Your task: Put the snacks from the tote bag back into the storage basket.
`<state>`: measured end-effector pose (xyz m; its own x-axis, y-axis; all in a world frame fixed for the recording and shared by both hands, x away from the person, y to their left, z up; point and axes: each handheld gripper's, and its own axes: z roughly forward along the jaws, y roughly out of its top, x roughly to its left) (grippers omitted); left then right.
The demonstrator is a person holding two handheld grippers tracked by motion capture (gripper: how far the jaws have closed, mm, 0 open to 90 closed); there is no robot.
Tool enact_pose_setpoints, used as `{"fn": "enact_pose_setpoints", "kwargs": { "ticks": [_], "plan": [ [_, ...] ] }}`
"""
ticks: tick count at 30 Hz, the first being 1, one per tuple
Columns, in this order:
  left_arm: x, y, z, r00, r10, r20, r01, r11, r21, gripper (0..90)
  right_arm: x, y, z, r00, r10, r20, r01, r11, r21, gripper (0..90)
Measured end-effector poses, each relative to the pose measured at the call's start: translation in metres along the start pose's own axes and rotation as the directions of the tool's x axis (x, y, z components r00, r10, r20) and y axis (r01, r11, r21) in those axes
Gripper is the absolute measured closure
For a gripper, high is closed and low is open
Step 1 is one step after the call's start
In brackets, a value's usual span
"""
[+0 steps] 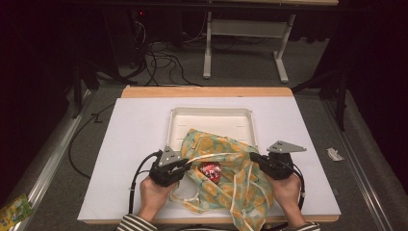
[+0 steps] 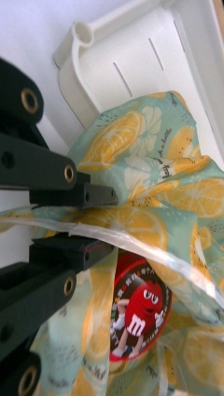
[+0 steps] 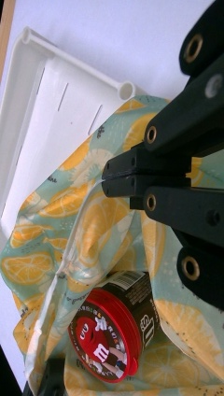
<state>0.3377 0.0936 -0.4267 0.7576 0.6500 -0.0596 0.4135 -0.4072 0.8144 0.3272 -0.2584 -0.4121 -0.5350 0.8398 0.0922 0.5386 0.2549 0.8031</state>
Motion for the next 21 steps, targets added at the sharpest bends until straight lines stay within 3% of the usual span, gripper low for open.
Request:
{"fn": "enact_pose_setpoints", "kwargs": {
  "ticks": [6, 11, 21],
  "plan": [
    [-0.007, -0.004, -0.018, 0.9998, -0.001, -0.019, 0.0, 0.9996, -0.027, 64.9, 0.005, 0.003, 0.003, 1.0, -0.008, -0.005, 0.008, 1.0, 0.001, 90.0],
    [-0.02, -0.009, -0.029, 0.9999, 0.01, -0.005, -0.01, 0.9994, -0.033, 56.8, 0.007, 0.004, 0.006, 0.9999, -0.011, -0.01, 0.011, 1.0, 0.004, 90.0],
    [-0.038, -0.01, -0.024, 0.9984, 0.016, 0.054, -0.016, 0.9997, -0.017, 42.5, 0.01, 0.005, 0.009, 0.9996, -0.024, -0.016, 0.024, 1.0, 0.011, 90.0]
  ]
}}
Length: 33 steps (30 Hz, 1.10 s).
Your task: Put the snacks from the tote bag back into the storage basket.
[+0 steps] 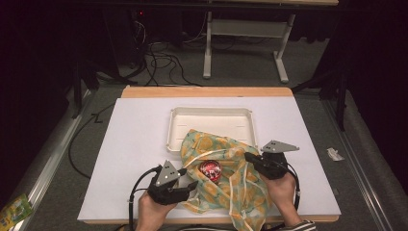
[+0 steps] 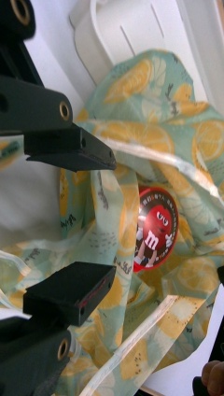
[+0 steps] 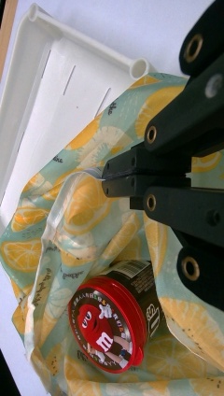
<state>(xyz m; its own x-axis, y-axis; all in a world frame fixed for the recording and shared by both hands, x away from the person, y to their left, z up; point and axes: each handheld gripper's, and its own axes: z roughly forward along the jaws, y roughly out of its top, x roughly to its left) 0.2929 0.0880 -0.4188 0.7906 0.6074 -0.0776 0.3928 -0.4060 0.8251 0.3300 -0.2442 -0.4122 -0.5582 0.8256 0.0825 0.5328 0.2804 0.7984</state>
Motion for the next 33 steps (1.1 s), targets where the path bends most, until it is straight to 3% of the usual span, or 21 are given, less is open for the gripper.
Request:
{"fn": "enact_pose_setpoints", "kwargs": {
  "ticks": [5, 7, 9, 10, 16, 24, 33],
  "plan": [
    [-0.004, 0.004, 0.013, 0.9999, 0.011, 0.01, -0.012, 0.9996, 0.027, 41.5, 0.001, 0.0, 0.001, 1.0, -0.002, -0.002, 0.002, 1.0, 0.002, 90.0],
    [-0.004, 0.006, 0.017, 0.9996, 0.025, 0.012, -0.026, 0.9988, 0.042, 46.2, 0.001, 0.0, 0.001, 1.0, -0.002, -0.002, 0.002, 1.0, 0.002, 90.0],
    [-0.004, 0.007, 0.02, 0.9992, 0.032, 0.024, -0.033, 0.998, 0.054, 55.8, 0.001, 0.0, 0.0, 1.0, -0.004, -0.002, 0.004, 1.0, 0.001, 90.0],
    [-0.004, 0.007, 0.021, 0.9991, 0.035, 0.026, -0.036, 0.9975, 0.061, 64.8, 0.001, 0.0, 0.0, 1.0, -0.005, -0.002, 0.005, 1.0, 0.0, 90.0],
    [-0.003, 0.008, 0.022, 0.997, 0.058, 0.051, -0.062, 0.9958, 0.068, 89.3, 0.0, 0.0, -0.001, 1.0, -0.005, 0.0, 0.005, 1.0, -0.001, 90.0],
    [0.002, 0.004, 0.012, 0.9971, 0.057, 0.05, -0.06, 0.9964, 0.059, 90.0, -0.003, 0.001, -0.005, 0.9999, -0.006, 0.009, 0.006, 1.0, -0.008, 90.0],
    [0.014, -0.007, -0.009, 0.9995, 0.028, 0.014, -0.029, 0.9977, 0.061, 90.0, -0.015, 0.001, -0.011, 0.9992, 0.02, 0.036, -0.019, 1.0, -0.014, 90.0]
  ]
}}
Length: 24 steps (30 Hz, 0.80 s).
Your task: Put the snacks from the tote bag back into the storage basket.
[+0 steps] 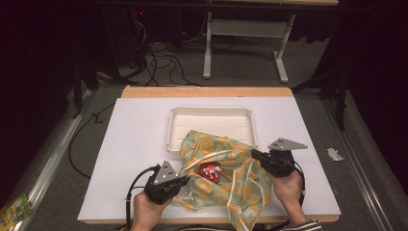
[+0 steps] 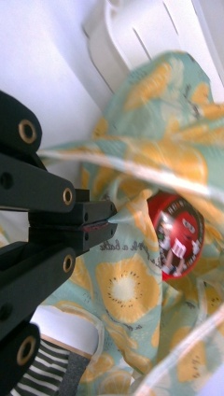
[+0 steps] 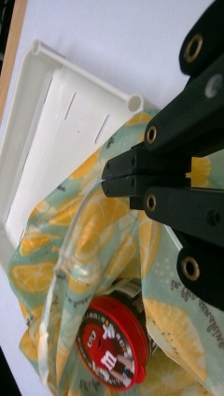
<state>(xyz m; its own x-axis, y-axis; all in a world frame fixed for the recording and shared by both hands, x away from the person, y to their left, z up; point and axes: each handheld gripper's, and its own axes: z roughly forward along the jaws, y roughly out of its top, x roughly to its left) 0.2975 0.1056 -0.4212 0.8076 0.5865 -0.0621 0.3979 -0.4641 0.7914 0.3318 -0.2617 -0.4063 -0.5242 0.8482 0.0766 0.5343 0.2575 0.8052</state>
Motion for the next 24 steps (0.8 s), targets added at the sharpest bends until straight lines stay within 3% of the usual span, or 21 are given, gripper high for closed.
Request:
{"fn": "enact_pose_setpoints", "kwargs": {
  "ticks": [10, 17, 21, 24],
  "plan": [
    [0.015, -0.015, -0.009, 0.9989, -0.035, -0.03, 0.035, 0.9993, 0.011, 90.0, -0.014, -0.003, 0.004, 0.9997, 0.017, 0.015, -0.017, 1.0, 0.022, 90.0],
    [0.024, -0.019, -0.005, 0.9971, -0.048, -0.059, 0.049, 0.9988, 0.008, 90.0, -0.019, -0.004, 0.015, 0.9995, 0.016, 0.027, -0.017, 0.998, 0.056, 90.0],
    [0.027, -0.018, 0.0, 0.9966, -0.06, -0.056, 0.06, 0.9982, 0.002, 90.0, -0.02, -0.006, 0.023, 0.9994, 0.022, 0.028, -0.024, 0.996, 0.085, 90.0],
    [0.026, -0.017, 0.001, 0.9968, -0.059, -0.053, 0.059, 0.9982, -0.003, 90.0, -0.017, -0.008, 0.022, 0.9993, 0.03, 0.02, -0.031, 0.996, 0.081, 85.2]
  ]
}}
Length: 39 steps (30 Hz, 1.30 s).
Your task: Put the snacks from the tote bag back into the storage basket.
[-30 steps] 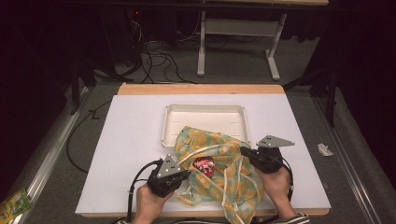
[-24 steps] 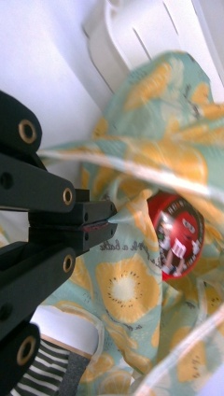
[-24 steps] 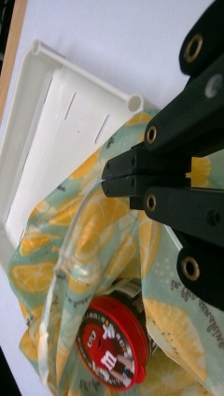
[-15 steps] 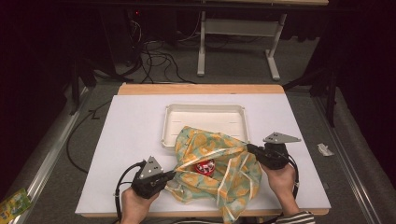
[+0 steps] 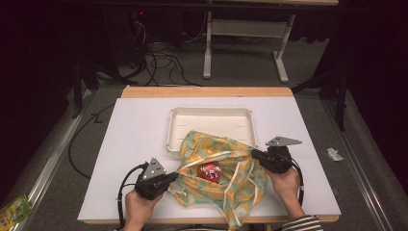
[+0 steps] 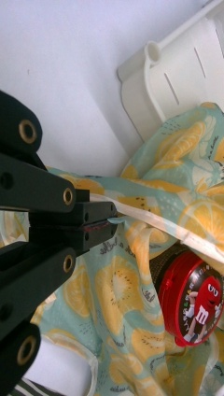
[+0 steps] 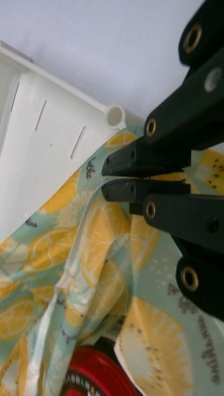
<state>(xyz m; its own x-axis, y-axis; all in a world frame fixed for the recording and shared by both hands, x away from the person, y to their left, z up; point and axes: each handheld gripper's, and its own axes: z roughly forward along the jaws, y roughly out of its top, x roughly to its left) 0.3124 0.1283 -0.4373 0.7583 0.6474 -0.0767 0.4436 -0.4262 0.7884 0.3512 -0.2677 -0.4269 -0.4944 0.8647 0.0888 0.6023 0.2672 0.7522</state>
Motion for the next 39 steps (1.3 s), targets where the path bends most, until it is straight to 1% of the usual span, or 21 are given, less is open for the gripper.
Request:
{"fn": "enact_pose_setpoints", "kwargs": {
  "ticks": [3, 5, 8, 10, 13, 15, 18, 19, 22, 23, 25, 28, 29, 30, 32, 34, 36, 37, 39],
  "plan": [
    [0.0, 0.001, 0.0, 1.0, 0.005, 0.008, -0.005, 1.0, 0.0, 90.0, 0.006, -0.001, -0.007, 0.9999, -0.015, 0.002, 0.015, 1.0, -0.025, 79.8],
    [0.0, 0.002, 0.001, 0.9999, -0.002, 0.012, 0.002, 1.0, -0.008, 90.0, 0.011, -0.001, -0.014, 0.9995, -0.031, -0.001, 0.031, 0.998, -0.048, 76.1],
    [0.001, 0.003, 0.002, 0.9998, -0.006, 0.018, 0.006, 0.9999, -0.012, 90.0, 0.018, -0.002, -0.025, 0.9994, -0.035, -0.008, 0.034, 0.996, -0.078, 70.3],
    [0.001, 0.004, 0.003, 0.9998, -0.003, 0.019, 0.003, 0.9999, -0.012, 90.0, 0.024, -0.003, -0.033, 0.999, -0.039, -0.022, 0.036, 0.994, -0.103, 69.7],
    [0.0, 0.005, 0.004, 0.9998, -0.004, 0.02, 0.005, 0.9999, -0.014, 90.0, 0.037, -0.004, -0.043, 0.9969, -0.066, -0.042, 0.061, 0.99, -0.128, 69.1],
    [0.0, 0.006, 0.004, 0.9998, 0.001, 0.021, 0.0, 0.9999, -0.012, 90.0, 0.046, -0.004, -0.048, 0.9942, -0.086, -0.064, 0.077, 0.988, -0.13, 66.3],
    [-0.001, 0.006, 0.003, 0.9998, 0.001, 0.021, 0.0, 0.9999, -0.017, 90.0, 0.059, -0.008, -0.05, 0.9916, -0.098, -0.084, 0.086, 0.987, -0.135, 61.0],
    [-0.001, 0.006, 0.003, 0.9998, 0.001, 0.02, 0.0, 0.9998, -0.018, 90.0, 0.062, -0.009, -0.051, 0.9915, -0.09, -0.094, 0.076, 0.987, -0.138, 58.4],
    [-0.001, 0.006, 0.003, 0.9998, 0.001, 0.019, -0.001, 0.9998, -0.017, 90.0, 0.071, -0.014, -0.053, 0.9908, -0.068, -0.117, 0.05, 0.988, -0.147, 45.8],
    [-0.001, 0.007, 0.003, 0.9998, 0.001, 0.019, -0.001, 0.9998, -0.018, 90.0, 0.074, -0.016, -0.053, 0.9907, -0.058, -0.123, 0.04, 0.988, -0.148, 43.5],
    [-0.001, 0.007, 0.003, 0.9999, 0.003, 0.017, -0.002, 0.9998, -0.021, 90.0, 0.08, -0.018, -0.052, 0.99, -0.056, -0.13, 0.038, 0.99, -0.135, 39.1],
    [-0.001, 0.008, 0.004, 0.9999, 0.003, 0.014, -0.002, 0.9997, -0.025, 90.0, 0.088, -0.021, -0.047, 0.9916, -0.054, -0.117, 0.041, 0.993, -0.112, 36.0],
    [-0.001, 0.008, 0.004, 0.9999, 0.008, 0.012, -0.008, 0.9997, -0.022, 90.0, 0.089, -0.022, -0.043, 0.9923, -0.053, -0.112, 0.042, 0.994, -0.102, 36.0],
    [-0.001, 0.009, 0.004, 0.9999, 0.011, 0.01, -0.011, 0.9997, -0.022, 90.0, 0.089, -0.022, -0.04, 0.9927, -0.041, -0.114, 0.031, 0.996, -0.087, 36.7],
    [-0.001, 0.01, 0.003, 0.9999, 0.013, 0.008, -0.013, 0.9997, -0.023, 90.0, 0.087, -0.023, -0.033, 0.9931, -0.031, -0.113, 0.024, 0.998, -0.061, 42.5],
    [0.0, 0.011, 0.002, 0.9998, 0.02, 0.006, -0.02, 0.9995, -0.023, 90.0, 0.086, -0.025, -0.029, 0.993, -0.029, -0.114, 0.024, 0.999, -0.048, 53.9],
    [0.0, 0.012, 0.002, 0.9997, 0.022, 0.005, -0.022, 0.9995, -0.023, 90.0, 0.084, -0.026, -0.026, 0.9918, -0.039, -0.122, 0.034, 0.999, -0.041, 67.4],
    [0.0, 0.012, 0.001, 0.9997, 0.023, 0.004, -0.023, 0.9995, -0.023, 90.0, 0.083, -0.026, -0.025, 0.991, -0.052, -0.124, 0.047, 0.998, -0.038, 75.0],
    [0.0, 0.012, 0.001, 0.9997, 0.025, 0.001, -0.025, 0.9994, -0.025, 90.0, 0.084, -0.026, -0.024, 0.9903, -0.069, -0.121, 0.065, 0.997, -0.031, 86.1]
  ]
}}
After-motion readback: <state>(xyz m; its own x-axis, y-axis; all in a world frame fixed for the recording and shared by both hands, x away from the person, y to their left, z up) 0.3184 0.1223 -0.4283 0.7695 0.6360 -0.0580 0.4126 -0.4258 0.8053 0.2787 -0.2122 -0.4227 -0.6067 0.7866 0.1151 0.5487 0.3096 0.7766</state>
